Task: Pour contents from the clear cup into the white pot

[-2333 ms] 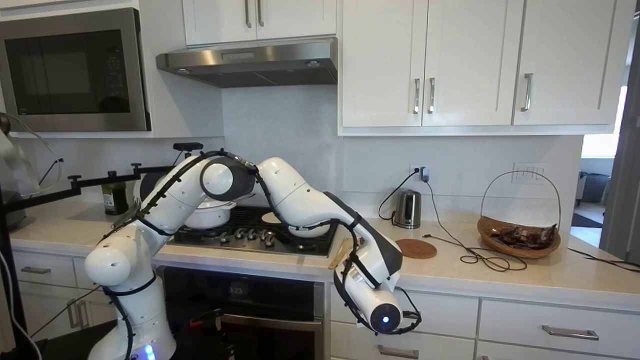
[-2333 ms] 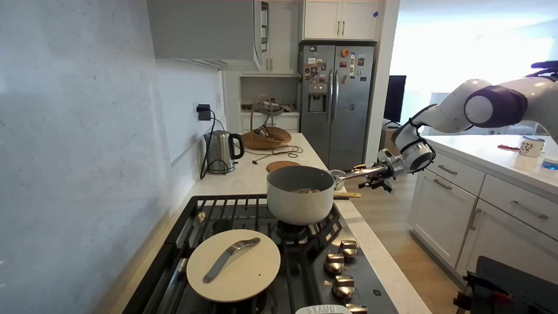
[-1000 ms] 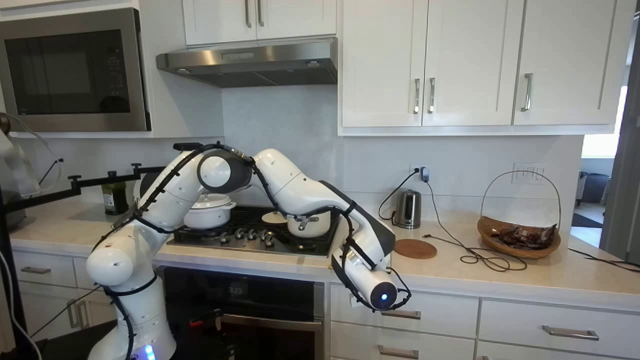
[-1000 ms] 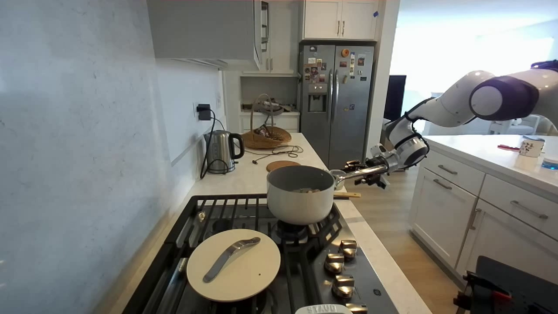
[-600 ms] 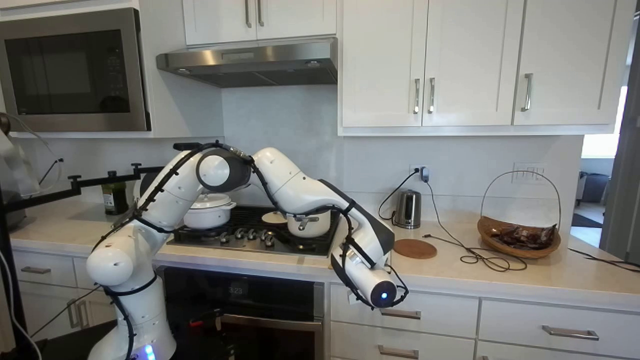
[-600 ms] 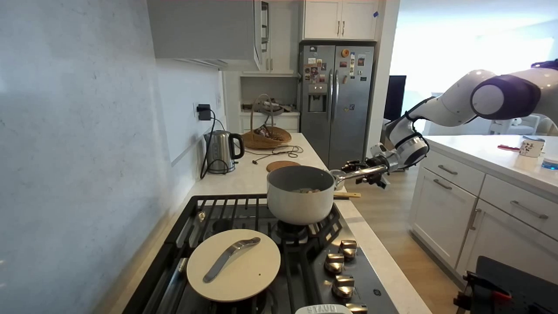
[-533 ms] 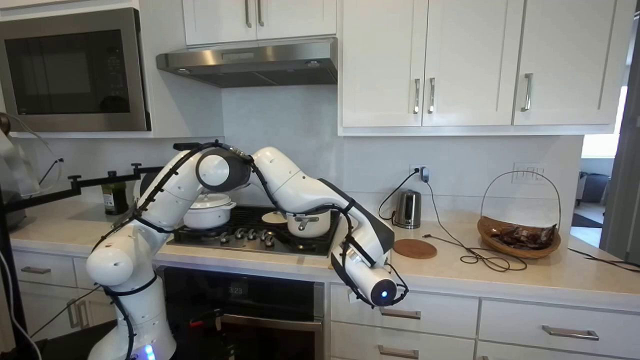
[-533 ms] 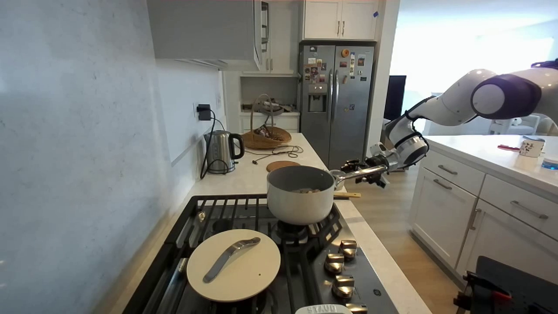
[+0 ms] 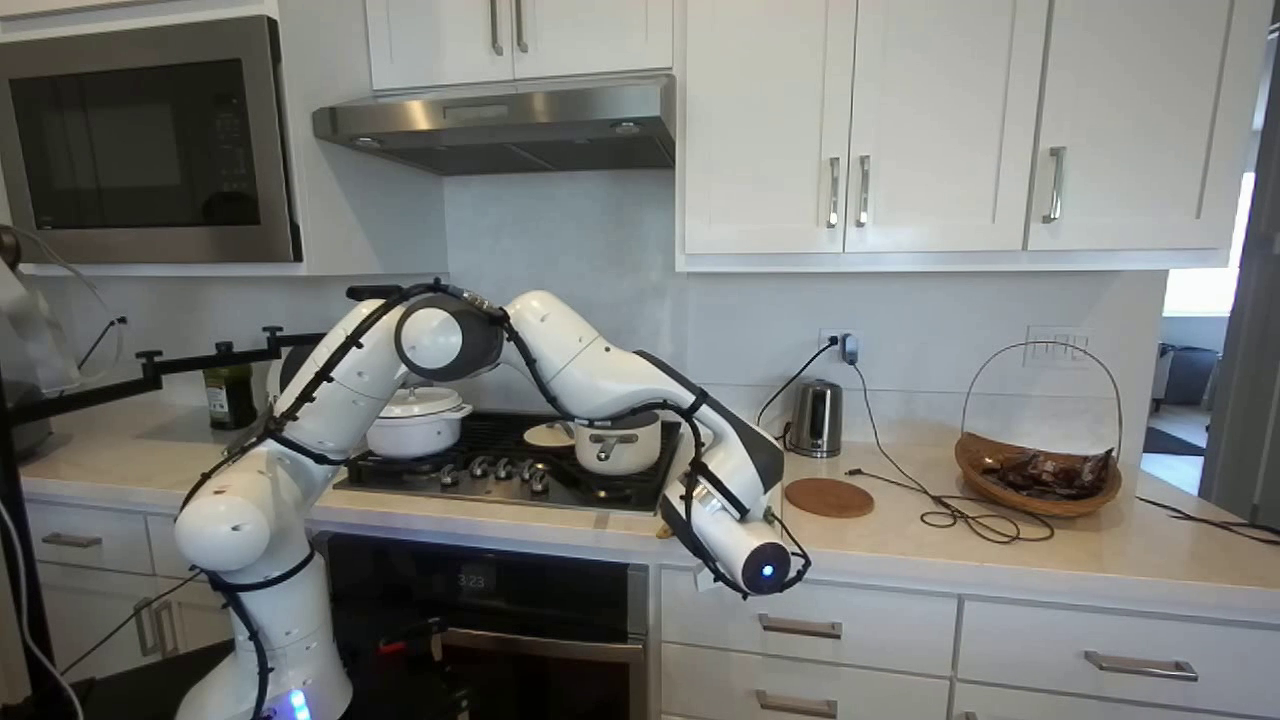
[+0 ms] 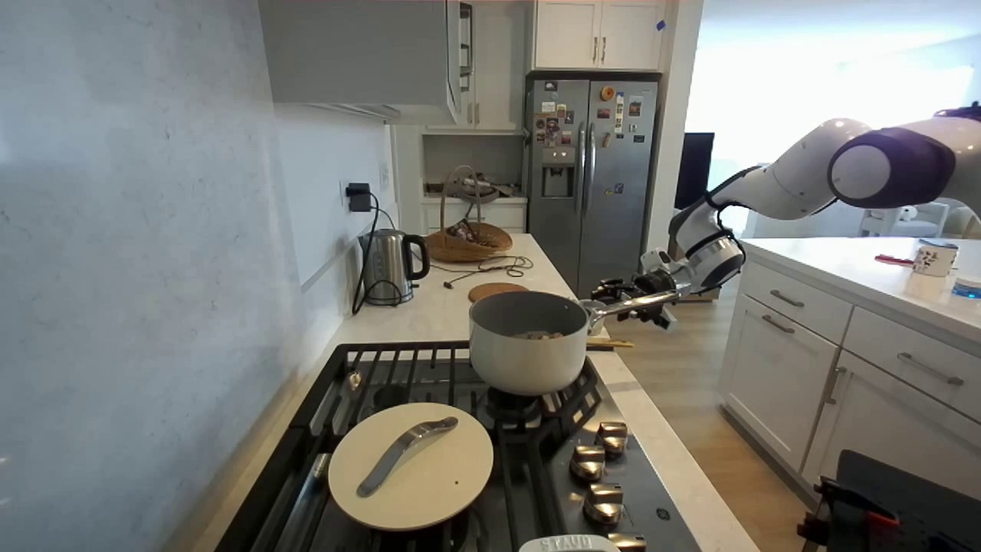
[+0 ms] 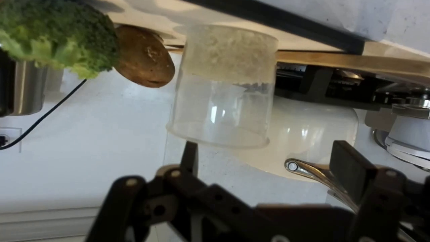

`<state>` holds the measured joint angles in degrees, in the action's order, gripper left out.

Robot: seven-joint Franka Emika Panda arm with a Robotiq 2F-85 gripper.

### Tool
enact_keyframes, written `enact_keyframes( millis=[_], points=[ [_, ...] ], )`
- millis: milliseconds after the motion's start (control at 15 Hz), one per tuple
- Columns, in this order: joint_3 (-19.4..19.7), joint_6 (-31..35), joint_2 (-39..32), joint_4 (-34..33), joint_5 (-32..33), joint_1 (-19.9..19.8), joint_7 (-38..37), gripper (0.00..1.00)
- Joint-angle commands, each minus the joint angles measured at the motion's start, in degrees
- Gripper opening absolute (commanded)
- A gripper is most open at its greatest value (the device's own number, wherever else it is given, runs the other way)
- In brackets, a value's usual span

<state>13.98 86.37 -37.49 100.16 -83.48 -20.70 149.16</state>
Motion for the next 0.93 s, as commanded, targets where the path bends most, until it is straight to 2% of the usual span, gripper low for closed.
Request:
enact_keyframes(
  millis=[0,400,867],
  points=[
    [-0.47,1.39,0.49,-1.47,0.57,0.89,0.0,1.0],
    [-0.85,2.15,-1.03,-4.69,0.26,1.0,0.0,1.0],
    [-1.79,4.96,-6.84,-11.43,0.35,0.93,0.0,1.0]
  ],
)
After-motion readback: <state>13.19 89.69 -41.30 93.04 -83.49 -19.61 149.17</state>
